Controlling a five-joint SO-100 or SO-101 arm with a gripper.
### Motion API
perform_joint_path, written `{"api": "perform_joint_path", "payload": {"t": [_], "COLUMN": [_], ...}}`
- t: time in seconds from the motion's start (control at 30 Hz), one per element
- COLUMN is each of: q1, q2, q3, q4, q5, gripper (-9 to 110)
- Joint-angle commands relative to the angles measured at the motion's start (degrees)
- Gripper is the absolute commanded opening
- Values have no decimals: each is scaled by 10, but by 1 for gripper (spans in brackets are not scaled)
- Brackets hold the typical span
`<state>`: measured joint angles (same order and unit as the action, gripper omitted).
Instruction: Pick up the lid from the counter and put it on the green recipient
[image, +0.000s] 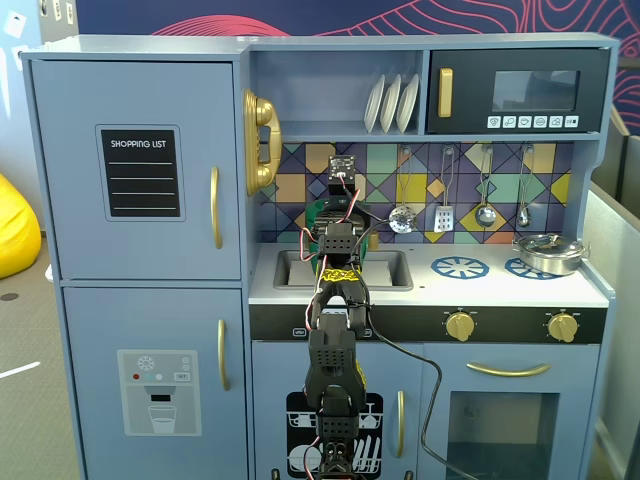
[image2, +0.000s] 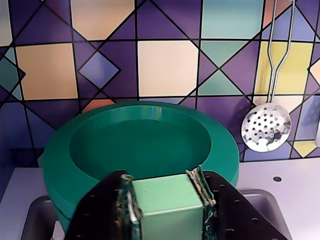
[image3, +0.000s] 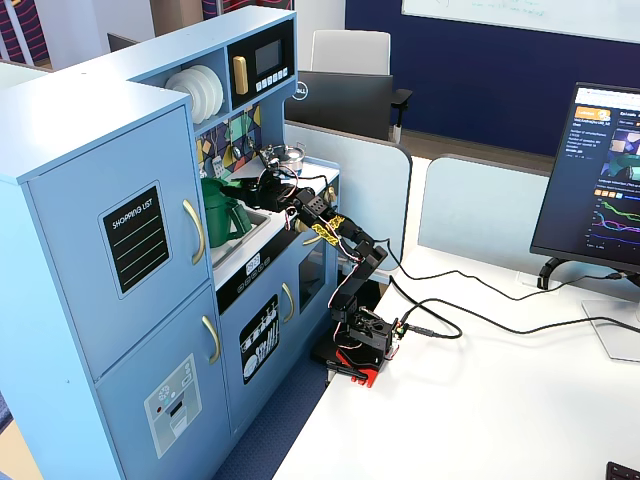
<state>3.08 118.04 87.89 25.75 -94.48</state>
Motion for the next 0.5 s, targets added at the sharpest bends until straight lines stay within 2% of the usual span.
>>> {"api": "perform_joint_path", "payload": {"t": [0.0,0.1,0.23,0.37,0.47], "q1": [13,14,22,30,47], "q2": [7,11,78,229,351], "q3": [-28,-51,-56,30,154], "q4": [-4,4,63,207,272], "q5": [-11,-9,-10,-4,35], "gripper": [28,32,31,30,29]}}
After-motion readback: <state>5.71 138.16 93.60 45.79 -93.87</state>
